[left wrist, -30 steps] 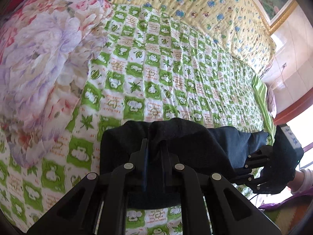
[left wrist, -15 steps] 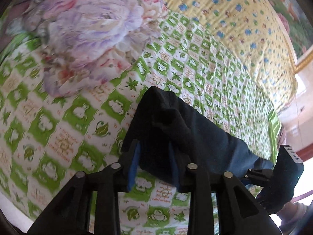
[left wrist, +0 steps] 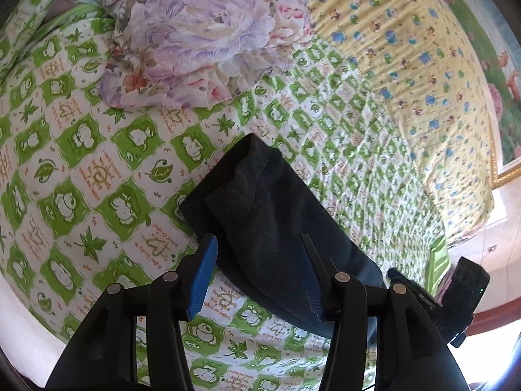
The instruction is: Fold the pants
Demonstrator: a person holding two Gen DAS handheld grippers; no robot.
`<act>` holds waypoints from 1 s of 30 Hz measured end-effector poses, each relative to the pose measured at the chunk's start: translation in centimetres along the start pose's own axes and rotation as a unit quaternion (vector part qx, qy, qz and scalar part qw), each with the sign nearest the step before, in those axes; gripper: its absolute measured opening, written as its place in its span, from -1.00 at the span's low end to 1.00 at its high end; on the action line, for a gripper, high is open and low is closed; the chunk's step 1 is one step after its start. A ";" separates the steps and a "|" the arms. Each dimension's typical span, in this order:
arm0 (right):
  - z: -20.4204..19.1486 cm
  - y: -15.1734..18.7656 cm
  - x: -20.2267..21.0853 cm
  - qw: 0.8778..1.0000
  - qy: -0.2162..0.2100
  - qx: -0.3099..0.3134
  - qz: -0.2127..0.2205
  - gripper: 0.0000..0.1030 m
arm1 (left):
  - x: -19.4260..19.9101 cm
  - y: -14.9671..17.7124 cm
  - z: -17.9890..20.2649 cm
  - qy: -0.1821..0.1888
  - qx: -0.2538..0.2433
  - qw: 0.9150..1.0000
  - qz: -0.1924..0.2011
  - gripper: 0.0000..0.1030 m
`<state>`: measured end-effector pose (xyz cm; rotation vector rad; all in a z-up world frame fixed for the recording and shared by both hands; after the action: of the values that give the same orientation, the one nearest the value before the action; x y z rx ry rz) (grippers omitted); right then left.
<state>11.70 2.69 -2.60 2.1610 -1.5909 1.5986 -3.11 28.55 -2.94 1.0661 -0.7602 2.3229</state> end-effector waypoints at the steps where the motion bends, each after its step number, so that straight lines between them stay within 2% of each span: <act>1: 0.9 -0.4 0.2 1.000 0.015 -0.006 0.003 -0.21 | -0.3 0.1 -0.1 -0.005 0.004 1.000 -0.002 -0.01; 3: 3.0 -1.4 0.8 0.999 0.039 -0.028 0.013 -0.21 | -1.1 0.4 -0.5 -0.016 0.014 1.000 -0.012 -0.01; 6: 6.4 -2.7 1.0 0.996 0.046 -0.077 0.027 -0.21 | -2.0 0.5 -1.2 -0.027 0.022 0.999 -0.023 -0.01; 10: 9.1 -3.4 -1.1 0.994 0.056 -0.098 -0.001 -0.21 | -2.7 0.5 -2.3 -0.050 0.023 0.998 -0.029 -0.01; 15: 7.8 -2.8 -5.0 0.996 0.051 -0.051 -0.060 -0.21 | -3.6 0.2 -3.4 -0.052 0.031 0.997 -0.036 -0.01; 20: 4.9 0.1 -7.5 0.990 0.048 0.028 -0.129 -0.21 | -5.1 0.6 -3.4 -0.047 0.030 0.997 -0.052 -0.01; 24: 4.5 1.2 -7.8 0.987 0.029 0.039 -0.153 -0.21 | -6.7 1.2 -3.1 -0.043 0.029 0.997 -0.063 -0.01; 29: 4.7 0.6 -9.0 0.984 0.014 0.049 -0.172 -0.21 | -7.7 0.7 -2.4 -0.043 0.016 0.998 -0.051 -0.01; 30: 4.5 0.5 -9.1 0.983 0.012 0.053 -0.174 -0.25 | -7.9 0.5 -2.2 -0.041 0.014 0.998 -0.045 -0.06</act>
<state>14.88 6.33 -11.57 2.3002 -1.0634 1.6190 0.06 28.22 -10.46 1.1891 -0.6967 2.2319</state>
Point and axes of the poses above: each gripper's, at about its wrist camera, not at the fingertips, and x roughly against the way its jaws point, z to its right, y to its underside, the point moved 6 cm from there along -x, roughly the way its jaws point, and after that the axes turned 1 degree about y, right-handed, at the moved point
